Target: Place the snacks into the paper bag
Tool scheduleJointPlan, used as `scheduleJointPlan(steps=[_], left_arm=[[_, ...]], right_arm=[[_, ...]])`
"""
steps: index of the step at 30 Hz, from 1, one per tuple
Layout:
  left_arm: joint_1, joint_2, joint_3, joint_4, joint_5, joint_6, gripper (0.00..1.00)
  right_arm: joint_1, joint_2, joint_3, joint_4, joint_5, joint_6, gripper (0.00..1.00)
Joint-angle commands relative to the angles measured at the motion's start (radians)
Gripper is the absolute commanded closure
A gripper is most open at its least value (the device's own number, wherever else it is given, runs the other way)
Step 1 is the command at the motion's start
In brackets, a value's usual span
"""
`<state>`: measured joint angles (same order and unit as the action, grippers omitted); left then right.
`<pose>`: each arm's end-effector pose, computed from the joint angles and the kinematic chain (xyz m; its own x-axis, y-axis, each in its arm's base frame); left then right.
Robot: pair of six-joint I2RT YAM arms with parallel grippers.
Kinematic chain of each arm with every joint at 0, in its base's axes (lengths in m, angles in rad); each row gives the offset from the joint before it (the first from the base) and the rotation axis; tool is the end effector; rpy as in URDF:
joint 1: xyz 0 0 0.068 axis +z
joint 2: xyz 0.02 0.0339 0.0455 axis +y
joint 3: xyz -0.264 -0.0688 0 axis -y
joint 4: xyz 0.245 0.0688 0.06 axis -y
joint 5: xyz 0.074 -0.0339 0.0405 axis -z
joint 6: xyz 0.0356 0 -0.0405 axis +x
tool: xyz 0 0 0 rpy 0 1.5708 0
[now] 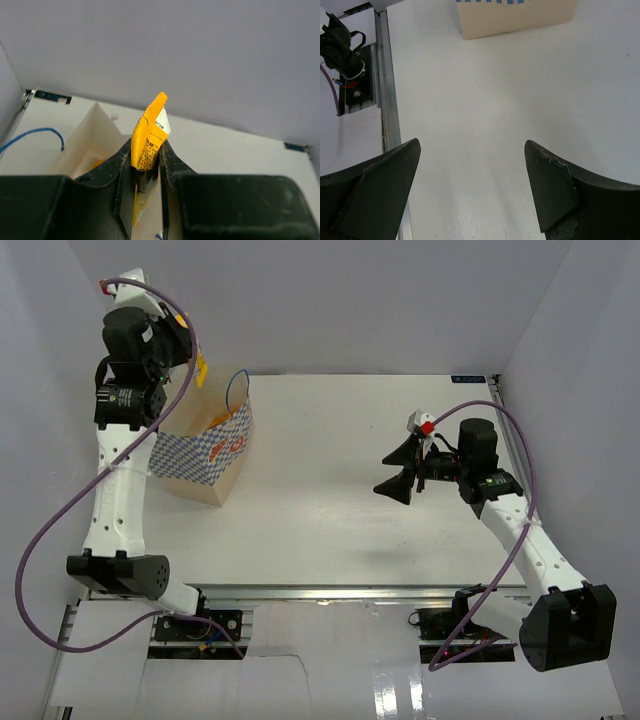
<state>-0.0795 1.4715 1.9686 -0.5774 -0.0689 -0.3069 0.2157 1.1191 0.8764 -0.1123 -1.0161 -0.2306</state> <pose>0.2890 -0.0206 0.5370 -0.0795 -0.2960 -0.9519 -0.0138 0.9551 -0.2959 0.2318 0.0818 0.3181 -0.1268 -0.1510 -0.9804 -0.9453 0.3178 0.0733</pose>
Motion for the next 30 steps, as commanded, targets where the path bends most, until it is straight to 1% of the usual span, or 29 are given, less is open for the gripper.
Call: scheduleJointPlan(steps=[1,3,4,5,6,7,8,9,11,12,14,15,16,17,18,19,20,21,22,23,24,25,26,27,28,30], left_arm=[[0.009,0.012,-0.103,-0.009,-0.009,0.097,0.82],[0.009,0.004,-0.196,0.022,0.009,0.103,0.76],[0.01,-0.003,-0.221,0.03,0.009,0.103,0.71],[0.009,-0.023,-0.244,0.039,0.008,0.103,0.52],[0.01,-0.036,-0.284,0.059,-0.006,0.101,0.42],[0.011,-0.046,-0.296,0.07,-0.012,0.103,0.24],[0.011,-0.068,-0.304,0.076,-0.015,0.103,0.15],[0.011,-0.077,-0.304,0.085,-0.012,0.101,0.09],[0.011,-0.094,-0.294,0.09,0.009,0.101,0.02],[0.011,-0.112,-0.287,0.094,0.023,0.098,0.02],[0.011,-0.138,-0.281,0.103,0.124,0.083,0.02],[0.011,-0.178,-0.286,0.123,0.17,0.077,0.02],[0.011,-0.204,-0.319,0.143,0.295,0.071,0.02],[0.011,-0.233,-0.347,0.192,0.366,0.06,0.02],[0.011,-0.3,-0.379,0.22,0.433,0.043,0.02],[0.011,-0.339,-0.42,0.255,0.504,0.026,0.02],[0.011,-0.379,-0.521,0.327,0.629,-0.021,0.02],[0.011,-0.42,-0.577,0.359,0.682,-0.049,0.02],[0.011,-0.503,-0.627,0.384,0.719,-0.069,0.02],[0.009,-0.542,-0.719,0.402,0.766,-0.083,0.02],[0.01,-0.58,-0.761,0.406,0.782,-0.11,0.02],[0.009,-0.652,-0.799,0.404,0.791,-0.116,0.02],[0.01,-0.687,-0.873,0.395,0.805,-0.127,0.02],[0.011,-0.751,-0.907,0.39,0.807,-0.133,0.02],[0.009,-0.779,-0.966,0.374,0.807,-0.141,0.02],[0.009,-0.857,-1.016,0.357,0.801,-0.149,0.02]], right_arm=[[-0.009,-0.034,-0.004,-0.064,0.06,-0.065,0.1],[-0.012,-0.039,0.007,-0.087,0.111,-0.058,0.1],[-0.013,-0.038,0.015,-0.101,0.141,-0.056,0.1],[-0.015,-0.035,0.022,-0.137,0.193,-0.062,0.1],[-0.019,-0.035,0.032,-0.153,0.22,-0.061,0.1],[-0.021,-0.033,0.045,-0.18,0.27,-0.061,0.1],[-0.022,-0.031,0.052,-0.194,0.295,-0.061,0.1],[-0.027,-0.031,0.059,-0.208,0.316,-0.062,0.1],[-0.032,-0.035,0.078,-0.246,0.368,-0.068,0.1],[-0.035,-0.038,0.084,-0.256,0.39,-0.069,0.1],[-0.038,-0.051,0.096,-0.268,0.47,-0.069,0.1],[-0.039,-0.057,0.101,-0.276,0.497,-0.067,0.1],[-0.041,-0.068,0.104,-0.276,0.564,-0.058,0.1],[-0.044,-0.073,0.113,-0.279,0.597,-0.055,0.1],[-0.047,-0.077,0.116,-0.289,0.625,-0.053,0.1],[-0.05,-0.088,0.122,-0.294,0.678,-0.052,0.1],[-0.05,-0.093,0.131,-0.302,0.697,-0.055,0.1],[-0.052,-0.097,0.136,-0.314,0.711,-0.062,0.1],[-0.053,-0.111,0.138,-0.316,0.735,-0.075,0.1],[-0.053,-0.117,0.138,-0.316,0.747,-0.075,0.1],[-0.053,-0.125,0.136,-0.316,0.76,-0.073,0.1],[-0.053,-0.139,0.134,-0.314,0.784,-0.067,0.1],[-0.053,-0.148,0.13,-0.305,0.822,-0.032,0.1],[-0.053,-0.154,0.125,-0.297,0.843,-0.015,0.1],[-0.053,-0.159,0.115,-0.291,0.864,0.017,0.1],[-0.053,-0.176,0.101,-0.267,0.927,0.042,0.1]])
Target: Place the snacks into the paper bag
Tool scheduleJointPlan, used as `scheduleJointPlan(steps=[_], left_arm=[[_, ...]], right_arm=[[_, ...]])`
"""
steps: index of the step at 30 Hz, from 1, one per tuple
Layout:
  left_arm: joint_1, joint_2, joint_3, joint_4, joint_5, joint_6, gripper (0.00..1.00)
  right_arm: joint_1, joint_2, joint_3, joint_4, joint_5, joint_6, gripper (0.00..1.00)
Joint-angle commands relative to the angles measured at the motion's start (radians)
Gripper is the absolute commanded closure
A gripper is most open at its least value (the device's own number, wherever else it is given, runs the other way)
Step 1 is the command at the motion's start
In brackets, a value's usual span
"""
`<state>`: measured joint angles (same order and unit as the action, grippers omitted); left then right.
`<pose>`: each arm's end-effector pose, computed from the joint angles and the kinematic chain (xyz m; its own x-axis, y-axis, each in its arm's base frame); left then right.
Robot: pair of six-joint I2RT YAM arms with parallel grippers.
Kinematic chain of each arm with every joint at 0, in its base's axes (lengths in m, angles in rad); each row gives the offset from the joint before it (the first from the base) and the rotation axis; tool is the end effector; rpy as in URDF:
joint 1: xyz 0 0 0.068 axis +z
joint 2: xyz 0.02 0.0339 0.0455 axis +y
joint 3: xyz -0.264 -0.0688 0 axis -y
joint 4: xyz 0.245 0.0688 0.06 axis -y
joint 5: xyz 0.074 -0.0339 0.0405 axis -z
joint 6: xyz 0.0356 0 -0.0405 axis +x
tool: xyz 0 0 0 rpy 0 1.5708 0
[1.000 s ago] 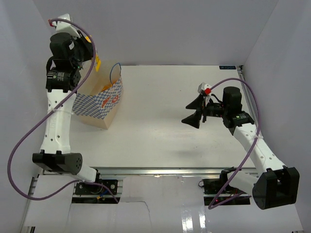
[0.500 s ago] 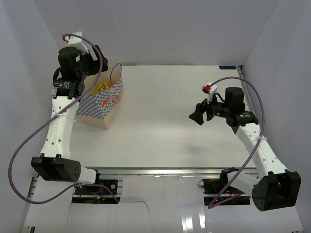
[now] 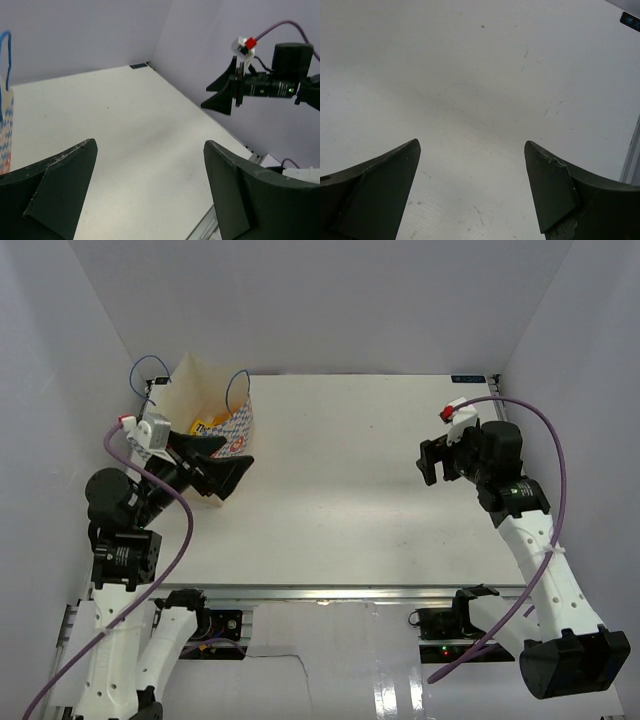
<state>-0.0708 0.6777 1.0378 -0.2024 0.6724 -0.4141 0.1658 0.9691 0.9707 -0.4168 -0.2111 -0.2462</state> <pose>0.1212 -0.0308 0.4375 -0.1257 -0.3067 -0.9435 0.6754 0.6701 -0.3078 0.2109 0.0428 0.3476 -0.3004 -0.2919 -0.9080 -0.4369 0.8884 -0.1410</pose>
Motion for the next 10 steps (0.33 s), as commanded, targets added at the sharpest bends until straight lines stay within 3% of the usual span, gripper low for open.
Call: scheduleJointPlan(steps=[1,5,10], left_arm=[[0.002,-0.084,-0.126,-0.046,0.035,-0.04,0.02],[0.002,-0.147,-0.182,-0.101,-0.016,0.001,0.02],[0.002,-0.165,-0.211,-0.135,-0.023,0.006,0.02]], right_arm=[[-0.003,-0.03,-0.003,0.044,0.145,0.079,0.1],[-0.003,-0.052,-0.013,0.049,0.205,0.1,0.1],[-0.008,-0.07,-0.026,0.027,0.156,0.102,0.1]])
